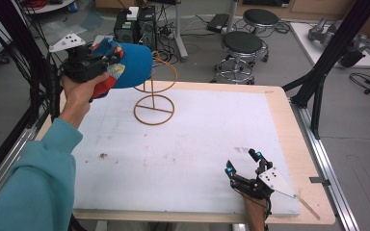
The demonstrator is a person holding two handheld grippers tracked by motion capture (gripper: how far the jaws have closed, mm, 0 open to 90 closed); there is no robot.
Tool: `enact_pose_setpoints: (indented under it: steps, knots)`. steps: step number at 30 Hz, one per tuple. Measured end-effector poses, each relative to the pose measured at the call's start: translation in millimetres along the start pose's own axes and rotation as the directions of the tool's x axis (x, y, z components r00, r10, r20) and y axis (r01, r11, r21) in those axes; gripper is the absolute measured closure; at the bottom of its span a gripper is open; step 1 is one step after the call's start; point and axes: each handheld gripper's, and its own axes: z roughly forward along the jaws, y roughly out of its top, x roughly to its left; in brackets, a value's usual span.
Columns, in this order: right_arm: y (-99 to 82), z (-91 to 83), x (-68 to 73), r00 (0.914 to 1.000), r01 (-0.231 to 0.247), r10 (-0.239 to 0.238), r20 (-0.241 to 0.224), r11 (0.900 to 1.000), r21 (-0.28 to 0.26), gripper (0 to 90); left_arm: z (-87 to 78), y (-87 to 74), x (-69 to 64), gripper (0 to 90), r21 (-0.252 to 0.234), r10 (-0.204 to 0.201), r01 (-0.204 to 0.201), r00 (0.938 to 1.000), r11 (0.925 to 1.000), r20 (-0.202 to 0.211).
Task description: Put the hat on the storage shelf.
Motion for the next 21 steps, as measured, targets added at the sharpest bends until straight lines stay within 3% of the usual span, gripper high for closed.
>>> enact_pose_setpoints:
  steps: [12, 19, 21]
  knots:
    - [0.1, 0.4, 0.4, 1.0000, 0.001, -0.001, 0.001, 1.0000, -0.002, 11.3, 39.9, 14.4, 5.5, 88.2, -0.010, 0.006, -0.006, 0.9998, 0.9999, 0.021]
    - [0.1, 0.3, 0.2, 1.0000, 0.002, -0.002, 0.002, 1.0000, -0.001, 11.3, 57.4, 14.6, 8.4, 88.2, -0.009, 0.037, -0.037, 0.9993, 0.9993, -0.008]
    - [0.0, 0.4, 0.1, 1.0000, 0.001, -0.001, 0.000, 1.0000, -0.003, 11.3, 61.4, 11.9, 11.0, 88.2, -0.013, 0.019, -0.019, 0.9998, 0.9997, -0.012]
